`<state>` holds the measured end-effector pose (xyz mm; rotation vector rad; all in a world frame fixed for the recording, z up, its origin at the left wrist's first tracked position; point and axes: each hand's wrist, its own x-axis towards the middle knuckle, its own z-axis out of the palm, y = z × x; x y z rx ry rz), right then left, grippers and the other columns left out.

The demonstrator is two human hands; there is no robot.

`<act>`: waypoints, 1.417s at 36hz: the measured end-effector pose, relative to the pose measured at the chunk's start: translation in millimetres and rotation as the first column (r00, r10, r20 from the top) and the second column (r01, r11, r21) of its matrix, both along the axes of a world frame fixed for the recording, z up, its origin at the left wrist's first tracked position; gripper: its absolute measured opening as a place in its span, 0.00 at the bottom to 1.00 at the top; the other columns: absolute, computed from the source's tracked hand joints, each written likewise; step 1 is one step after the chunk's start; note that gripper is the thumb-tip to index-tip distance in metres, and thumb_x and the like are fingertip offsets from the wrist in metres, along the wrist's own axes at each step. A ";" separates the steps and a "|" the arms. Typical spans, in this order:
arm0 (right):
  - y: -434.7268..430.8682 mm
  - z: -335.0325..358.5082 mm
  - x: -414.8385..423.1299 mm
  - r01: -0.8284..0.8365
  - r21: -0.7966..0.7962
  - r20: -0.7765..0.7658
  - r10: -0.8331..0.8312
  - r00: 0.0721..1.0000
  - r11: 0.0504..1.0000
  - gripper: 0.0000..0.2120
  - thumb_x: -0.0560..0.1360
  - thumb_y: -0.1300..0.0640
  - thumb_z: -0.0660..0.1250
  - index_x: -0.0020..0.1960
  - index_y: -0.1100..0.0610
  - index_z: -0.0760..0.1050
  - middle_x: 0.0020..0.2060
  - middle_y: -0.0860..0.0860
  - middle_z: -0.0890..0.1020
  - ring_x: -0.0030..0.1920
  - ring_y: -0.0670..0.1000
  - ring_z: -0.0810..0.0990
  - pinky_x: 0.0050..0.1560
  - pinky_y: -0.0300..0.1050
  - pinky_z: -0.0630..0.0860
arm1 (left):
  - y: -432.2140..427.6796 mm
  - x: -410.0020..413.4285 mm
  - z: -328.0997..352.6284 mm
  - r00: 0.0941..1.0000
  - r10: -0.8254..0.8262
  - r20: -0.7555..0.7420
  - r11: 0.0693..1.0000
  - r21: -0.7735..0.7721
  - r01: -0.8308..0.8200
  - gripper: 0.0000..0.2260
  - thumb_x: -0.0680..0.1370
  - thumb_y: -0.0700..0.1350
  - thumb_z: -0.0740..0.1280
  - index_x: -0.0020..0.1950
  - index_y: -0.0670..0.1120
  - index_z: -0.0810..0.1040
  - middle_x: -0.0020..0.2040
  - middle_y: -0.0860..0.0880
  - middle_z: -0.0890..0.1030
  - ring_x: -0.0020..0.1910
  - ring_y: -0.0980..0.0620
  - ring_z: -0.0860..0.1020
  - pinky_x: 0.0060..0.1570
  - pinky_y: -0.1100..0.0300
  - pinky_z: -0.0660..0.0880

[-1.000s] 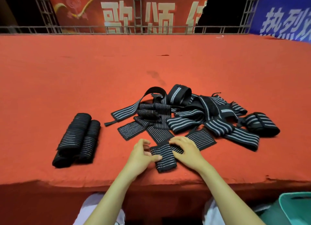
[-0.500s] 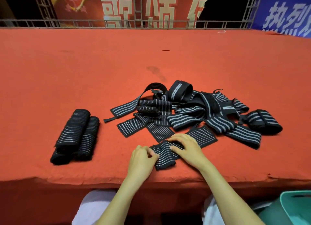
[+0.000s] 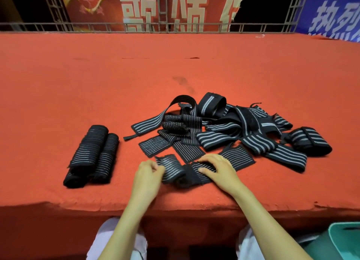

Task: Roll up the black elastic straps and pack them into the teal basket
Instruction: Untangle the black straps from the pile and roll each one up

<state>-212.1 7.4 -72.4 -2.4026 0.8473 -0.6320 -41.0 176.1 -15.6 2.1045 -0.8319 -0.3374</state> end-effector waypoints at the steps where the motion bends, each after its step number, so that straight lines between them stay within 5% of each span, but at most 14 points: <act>1: -0.3 -0.1 -0.3 0.003 0.005 -0.002 -0.003 1.000 1.000 0.23 0.68 0.33 0.59 0.57 0.42 0.77 0.57 0.37 0.77 0.63 0.42 0.72 0.68 0.52 0.66 | 7.2 11.1 2.7 0.998 0.051 0.027 0.999 -0.015 -0.051 0.07 0.75 0.41 0.65 0.37 0.45 0.72 0.43 0.42 0.77 0.46 0.44 0.74 0.43 0.56 0.62; 5: -2.1 -0.4 0.1 0.012 -0.007 -0.030 -0.012 0.999 1.000 0.22 0.69 0.34 0.60 0.58 0.43 0.76 0.57 0.39 0.77 0.63 0.43 0.72 0.67 0.50 0.66 | 31.3 49.5 6.9 0.985 0.114 0.132 0.993 0.003 -0.115 0.06 0.76 0.42 0.65 0.41 0.43 0.71 0.44 0.42 0.77 0.46 0.42 0.74 0.46 0.52 0.66; 9: -3.9 3.9 1.4 -0.006 0.012 -0.007 0.006 1.000 1.000 0.11 0.76 0.54 0.67 0.59 0.51 0.77 0.57 0.45 0.78 0.62 0.47 0.73 0.66 0.48 0.66 | 37.3 56.4 0.0 0.992 0.060 0.107 0.996 0.056 -0.066 0.06 0.76 0.43 0.67 0.43 0.43 0.71 0.40 0.47 0.77 0.45 0.42 0.77 0.44 0.53 0.67; 13: -19.1 17.2 -10.6 0.139 -0.051 -0.019 -0.140 0.990 0.989 0.12 0.74 0.66 0.63 0.54 0.56 0.78 0.52 0.51 0.80 0.57 0.54 0.75 0.61 0.47 0.69 | 38.8 59.4 0.9 0.996 0.036 0.077 0.999 0.024 -0.038 0.13 0.75 0.39 0.68 0.58 0.46 0.75 0.36 0.52 0.76 0.44 0.45 0.77 0.45 0.56 0.68; 19: -43.3 40.7 -31.4 0.122 -0.057 -0.414 -0.134 0.900 0.991 0.17 0.76 0.55 0.63 0.64 0.50 0.72 0.64 0.47 0.74 0.66 0.52 0.69 0.65 0.48 0.66 | 37.6 63.6 4.8 0.996 0.010 0.090 0.997 0.081 -0.018 0.13 0.74 0.38 0.68 0.57 0.46 0.78 0.42 0.49 0.79 0.42 0.47 0.76 0.44 0.59 0.67; 23: -50.2 61.1 -30.1 0.110 0.015 -0.534 -0.085 0.841 0.994 0.18 0.73 0.51 0.68 0.62 0.46 0.72 0.54 0.46 0.72 0.62 0.50 0.68 0.63 0.52 0.67 | 34.9 60.8 9.7 0.993 0.028 0.114 0.999 0.024 -0.031 0.08 0.72 0.35 0.68 0.47 0.46 0.77 0.44 0.49 0.81 0.40 0.48 0.76 0.43 0.59 0.67; 28: -50.9 64.7 -33.0 0.103 -0.033 -0.410 -0.107 0.906 0.994 0.09 0.71 0.56 0.72 0.46 0.48 0.72 0.46 0.48 0.71 0.55 0.52 0.70 0.54 0.44 0.68 | 32.3 60.6 10.3 0.998 0.051 0.028 0.993 -0.104 -0.048 0.08 0.72 0.33 0.66 0.43 0.46 0.76 0.44 0.47 0.82 0.28 0.54 0.80 0.31 0.67 0.73; 30: -49.2 65.5 -36.8 0.116 -0.053 -0.345 -0.128 0.930 0.992 0.09 0.72 0.57 0.71 0.42 0.48 0.71 0.45 0.47 0.72 0.53 0.51 0.73 0.51 0.43 0.67 | 30.0 60.0 10.3 0.998 0.039 -0.059 0.980 -0.190 -0.050 0.09 0.74 0.33 0.65 0.42 0.47 0.75 0.44 0.45 0.82 0.31 0.53 0.82 0.37 0.65 0.77; 33: -46.4 70.0 -45.4 0.189 -0.126 -0.240 -0.215 0.947 0.974 0.07 0.73 0.56 0.69 0.44 0.49 0.71 0.44 0.46 0.74 0.49 0.49 0.74 0.48 0.46 0.70 | 28.0 61.6 8.1 0.990 0.007 -0.138 0.949 -0.311 -0.050 0.05 0.77 0.40 0.66 0.42 0.48 0.76 0.39 0.49 0.82 0.40 0.50 0.83 0.52 0.48 0.78; 37: -39.1 72.2 -58.2 0.332 -0.318 0.020 -0.344 0.939 0.888 0.05 0.73 0.60 0.70 0.45 0.54 0.75 0.40 0.47 0.77 0.46 0.53 0.73 0.45 0.50 0.71 | 27.6 54.5 14.8 0.960 -0.027 -0.279 0.905 -0.415 -0.095 0.16 0.79 0.56 0.63 0.41 0.45 0.80 0.40 0.50 0.83 0.43 0.51 0.82 0.52 0.54 0.76; 42: -24.1 55.7 -75.8 0.362 -0.543 0.182 -0.315 0.931 0.758 0.08 0.66 0.65 0.73 0.39 0.56 0.76 0.37 0.50 0.79 0.44 0.56 0.73 0.44 0.49 0.67 | 22.0 47.1 2.8 0.998 -0.007 -0.070 0.980 -0.198 -0.007 0.05 0.71 0.41 0.74 0.42 0.43 0.79 0.42 0.50 0.82 0.43 0.50 0.79 0.43 0.64 0.69; 47: -5.6 27.1 -90.5 0.274 -0.549 -0.032 -0.348 0.937 0.790 0.13 0.58 0.59 0.78 0.35 0.51 0.74 0.34 0.45 0.78 0.43 0.51 0.69 0.40 0.47 0.65 | 23.0 47.2 -19.6 0.994 -0.041 0.098 0.998 -0.049 0.046 0.11 0.69 0.31 0.71 0.42 0.46 0.78 0.44 0.48 0.82 0.41 0.49 0.77 0.45 0.62 0.67; 51: 0.5 20.3 -101.4 0.280 -0.499 -0.088 -0.369 0.925 0.820 0.04 0.63 0.49 0.64 0.34 0.47 0.75 0.33 0.43 0.77 0.42 0.51 0.71 0.42 0.45 0.61 | 22.7 47.1 -24.2 0.990 -0.020 0.138 0.999 0.042 0.015 0.14 0.69 0.31 0.68 0.40 0.52 0.77 0.46 0.47 0.82 0.48 0.44 0.77 0.49 0.57 0.69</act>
